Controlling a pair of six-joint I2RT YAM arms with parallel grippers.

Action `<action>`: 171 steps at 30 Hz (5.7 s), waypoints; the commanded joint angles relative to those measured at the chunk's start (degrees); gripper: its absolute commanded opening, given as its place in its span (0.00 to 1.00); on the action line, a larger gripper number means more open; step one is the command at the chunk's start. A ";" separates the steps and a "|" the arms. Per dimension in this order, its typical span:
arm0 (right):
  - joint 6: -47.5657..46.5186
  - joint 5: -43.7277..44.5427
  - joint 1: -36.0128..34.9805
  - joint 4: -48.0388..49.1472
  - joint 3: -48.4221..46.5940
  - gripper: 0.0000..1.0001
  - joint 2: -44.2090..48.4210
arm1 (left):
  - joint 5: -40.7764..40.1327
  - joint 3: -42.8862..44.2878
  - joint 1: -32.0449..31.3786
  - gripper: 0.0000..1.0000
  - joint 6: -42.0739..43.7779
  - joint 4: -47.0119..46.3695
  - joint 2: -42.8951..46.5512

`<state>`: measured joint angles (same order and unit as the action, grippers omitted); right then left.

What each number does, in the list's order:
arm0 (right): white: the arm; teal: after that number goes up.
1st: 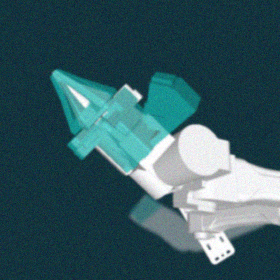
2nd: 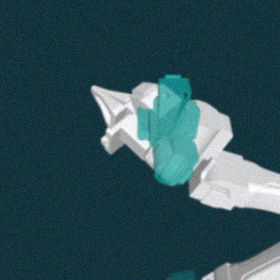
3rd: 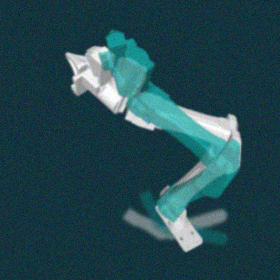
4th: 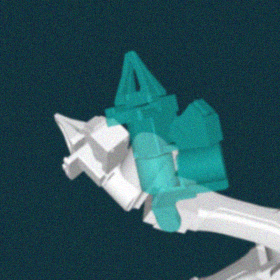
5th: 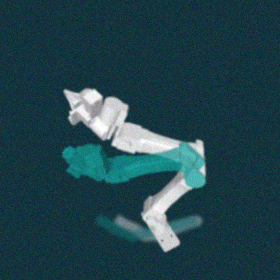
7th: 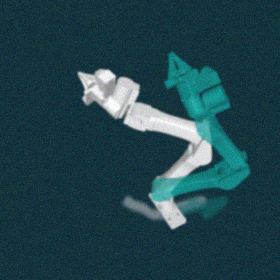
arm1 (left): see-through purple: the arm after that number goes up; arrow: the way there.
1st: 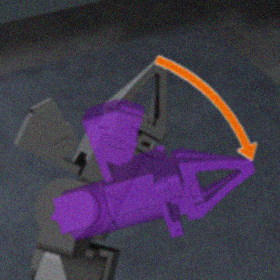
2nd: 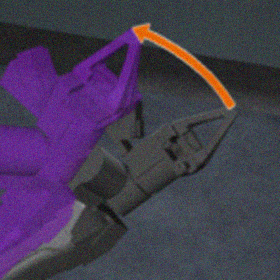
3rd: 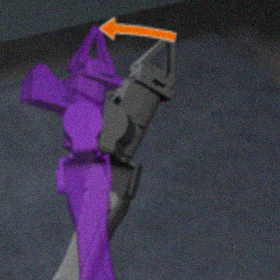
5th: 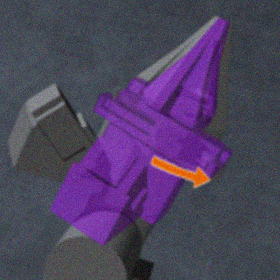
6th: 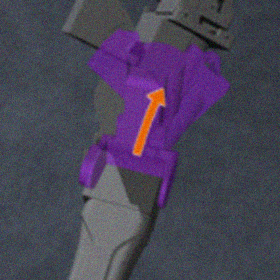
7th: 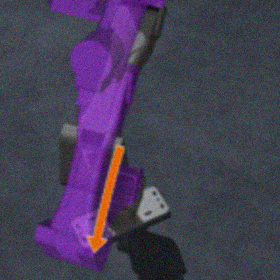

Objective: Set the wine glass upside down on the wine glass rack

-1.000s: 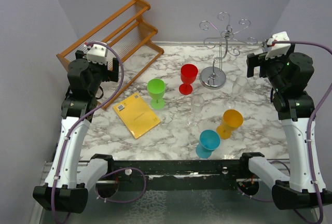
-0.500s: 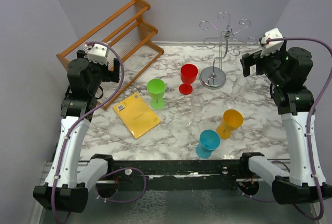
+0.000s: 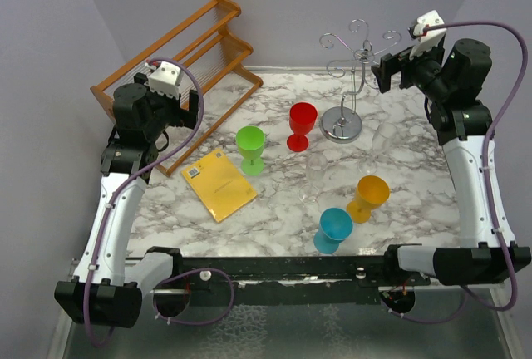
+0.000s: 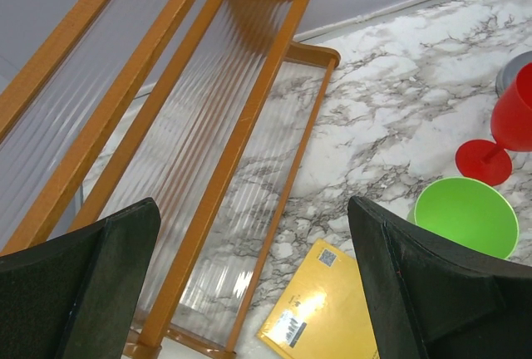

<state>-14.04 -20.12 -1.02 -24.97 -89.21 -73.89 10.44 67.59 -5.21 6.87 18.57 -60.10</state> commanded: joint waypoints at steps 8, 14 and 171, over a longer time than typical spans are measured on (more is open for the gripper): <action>5.26 -2.12 -1.07 5.33 -10.13 0.95 -14.56 | 6.18 4.36 0.30 0.96 -1.01 -0.27 -4.66; 5.27 -1.80 -1.91 4.04 -13.45 0.76 -19.20 | 7.29 5.12 0.29 0.95 -1.37 0.06 -6.17; -3.53 -1.05 -10.15 -6.90 -5.19 0.92 -2.13 | 22.74 46.00 -5.16 0.00 -21.59 10.18 -48.10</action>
<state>-16.03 -15.92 -11.51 -29.65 -92.03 -77.12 30.68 111.42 -12.51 -12.40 29.95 -114.78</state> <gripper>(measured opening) 0.912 0.021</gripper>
